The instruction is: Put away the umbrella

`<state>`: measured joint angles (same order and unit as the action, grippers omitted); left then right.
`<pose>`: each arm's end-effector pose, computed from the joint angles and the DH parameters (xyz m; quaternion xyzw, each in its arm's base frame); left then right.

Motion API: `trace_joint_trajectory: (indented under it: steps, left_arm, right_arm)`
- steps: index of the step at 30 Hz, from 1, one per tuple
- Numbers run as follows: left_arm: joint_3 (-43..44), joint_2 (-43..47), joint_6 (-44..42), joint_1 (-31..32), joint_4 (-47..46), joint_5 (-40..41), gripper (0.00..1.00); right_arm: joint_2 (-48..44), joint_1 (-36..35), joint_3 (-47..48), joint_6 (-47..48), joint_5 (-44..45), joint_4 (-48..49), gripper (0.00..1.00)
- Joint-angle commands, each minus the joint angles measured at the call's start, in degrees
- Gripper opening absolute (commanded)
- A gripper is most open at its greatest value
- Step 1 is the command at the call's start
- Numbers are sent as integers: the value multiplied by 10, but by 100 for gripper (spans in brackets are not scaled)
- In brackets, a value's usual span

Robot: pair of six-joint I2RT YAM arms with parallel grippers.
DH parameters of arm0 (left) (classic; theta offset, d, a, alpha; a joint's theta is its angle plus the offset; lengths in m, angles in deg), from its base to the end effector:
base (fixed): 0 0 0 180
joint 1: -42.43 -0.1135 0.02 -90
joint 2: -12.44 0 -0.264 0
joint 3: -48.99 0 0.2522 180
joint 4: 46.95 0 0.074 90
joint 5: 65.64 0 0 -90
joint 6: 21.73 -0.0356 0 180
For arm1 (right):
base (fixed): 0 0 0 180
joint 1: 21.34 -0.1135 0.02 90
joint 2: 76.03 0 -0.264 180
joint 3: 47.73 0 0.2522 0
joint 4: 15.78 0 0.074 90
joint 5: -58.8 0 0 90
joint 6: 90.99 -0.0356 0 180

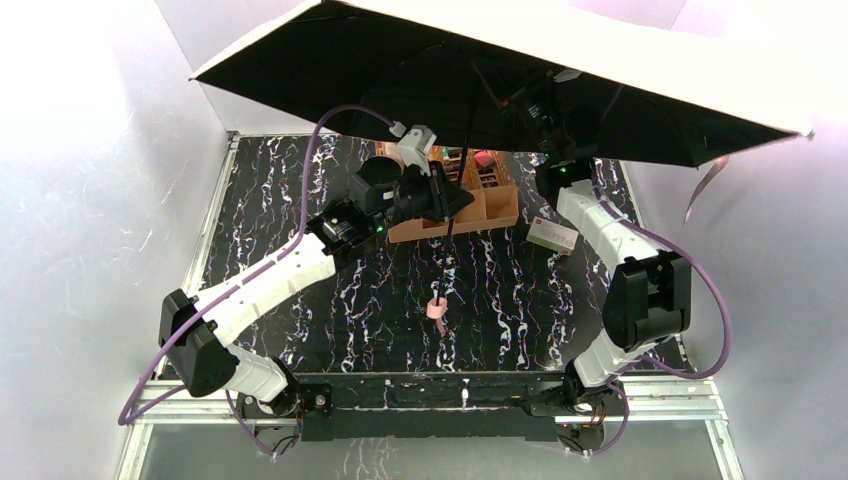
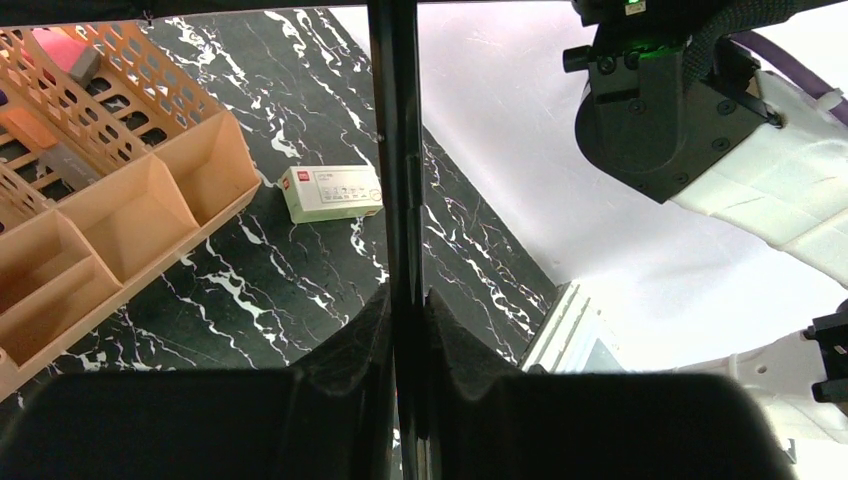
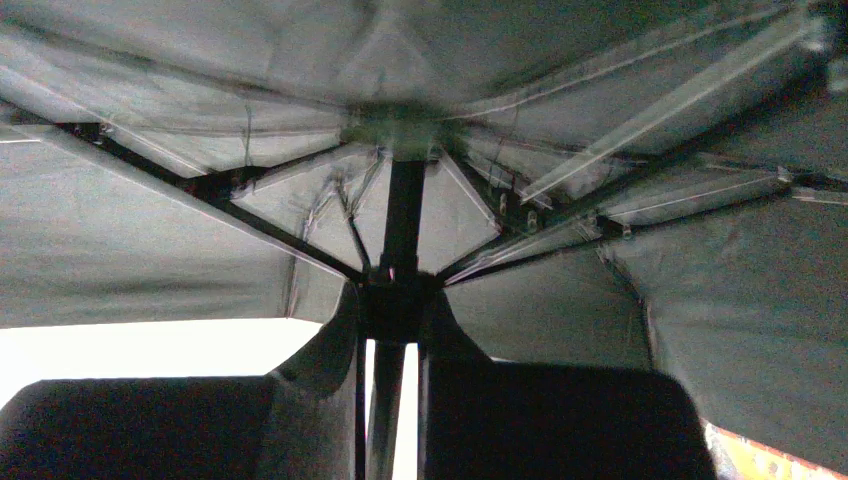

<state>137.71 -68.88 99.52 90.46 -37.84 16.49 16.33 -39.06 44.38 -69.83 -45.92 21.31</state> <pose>0.2234 -0.2557 0.4037 0.1517 0.7013 -0.4812 0.5037 0.3495 0.1212 0.4412 0.0881 0.4498 0.6498 0.6064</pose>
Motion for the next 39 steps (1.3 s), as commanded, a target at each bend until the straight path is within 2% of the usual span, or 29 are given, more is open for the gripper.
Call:
trace_joint_trajectory:
  steps: [1,4,11,15,20,24,30,32,35,37,39]
  left_arm:
    - [4,21,-15,1,-9,-11,0]
    - [5,24,-16,1,-6,-6,0]
    - [24,29,-27,-1,-12,15,0]
    - [73,30,-42,-12,-26,23,0]
    - [177,23,-96,-13,-28,42,0]
    - [231,3,-122,-13,-16,48,0]
    - [166,21,-100,-13,-14,40,0]
    - [153,25,-96,-13,5,22,6]
    - [101,50,-80,-13,42,-44,49]
    - [45,80,-60,-13,66,-74,67]
    - [15,95,-48,-13,70,-83,71]
  right_arm:
    - [-4,8,17,9,21,68,0]
    - [-14,8,0,15,27,82,0]
    - [-62,-3,-26,60,10,-4,0]
    - [-120,-30,-80,131,-5,-87,0]
    - [-194,-64,-161,155,-28,-143,0]
    - [-232,-98,-212,167,2,-175,0]
    - [-239,-104,-210,111,27,-171,0]
    - [-246,-102,-207,111,66,-172,0]
    - [-222,-94,-116,114,118,-187,0]
    - [-206,-91,-103,102,144,-170,0]
    - [-199,-90,-106,92,170,-155,0]
